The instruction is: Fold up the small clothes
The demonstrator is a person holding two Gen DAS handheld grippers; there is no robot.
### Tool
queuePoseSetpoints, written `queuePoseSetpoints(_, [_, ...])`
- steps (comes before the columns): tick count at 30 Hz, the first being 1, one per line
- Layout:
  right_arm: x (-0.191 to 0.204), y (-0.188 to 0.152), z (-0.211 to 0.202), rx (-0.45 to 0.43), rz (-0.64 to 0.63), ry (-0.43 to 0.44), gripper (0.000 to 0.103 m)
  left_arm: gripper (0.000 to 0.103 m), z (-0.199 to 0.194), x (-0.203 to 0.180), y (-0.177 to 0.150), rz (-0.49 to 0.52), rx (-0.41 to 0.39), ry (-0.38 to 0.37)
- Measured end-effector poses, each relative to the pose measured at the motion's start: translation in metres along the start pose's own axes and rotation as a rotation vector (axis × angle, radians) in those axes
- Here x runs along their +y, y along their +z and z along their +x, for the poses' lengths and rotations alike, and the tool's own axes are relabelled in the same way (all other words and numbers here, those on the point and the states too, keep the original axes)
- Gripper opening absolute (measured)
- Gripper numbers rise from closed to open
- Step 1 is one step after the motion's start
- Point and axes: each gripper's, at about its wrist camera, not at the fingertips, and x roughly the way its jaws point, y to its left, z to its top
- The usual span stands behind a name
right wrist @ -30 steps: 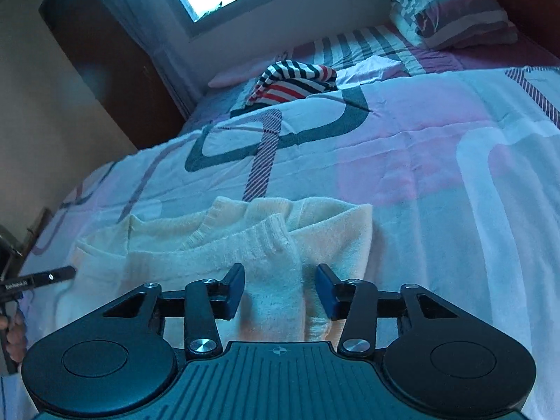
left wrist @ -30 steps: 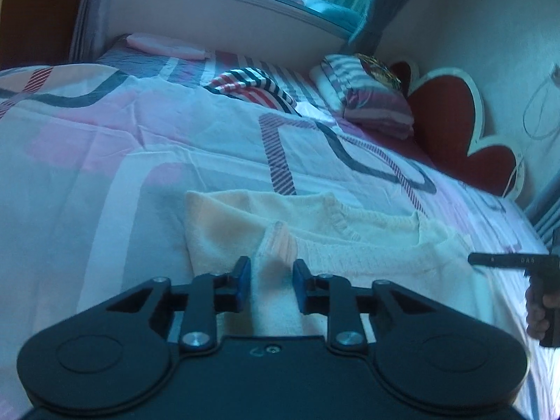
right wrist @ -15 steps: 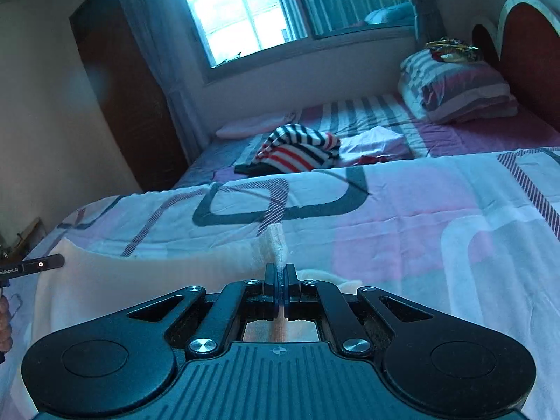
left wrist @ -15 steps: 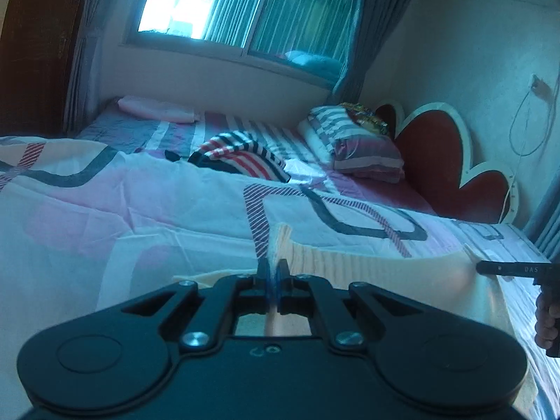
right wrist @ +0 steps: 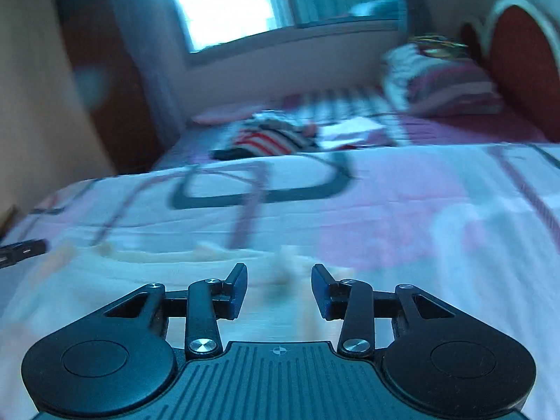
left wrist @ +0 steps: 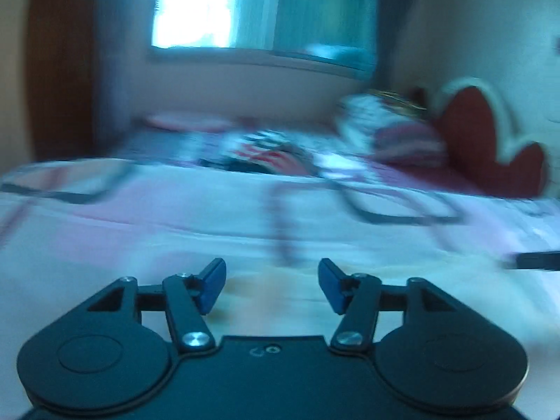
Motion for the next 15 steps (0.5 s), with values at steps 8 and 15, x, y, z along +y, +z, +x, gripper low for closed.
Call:
queuePoseSetpoints(8, [0.060,-0.010,0.043,0.072,-0.115,0.075,0.040,0.062,0.047,-0.049,-0.011,0.088,0.108,-0.025])
queuePoseSetpoints(15, [-0.002,-0.003,0.032,0.054,-0.021,-0.126,0.040,0.062,0.038,0.016,-0.014,-0.066,0.074,0.044])
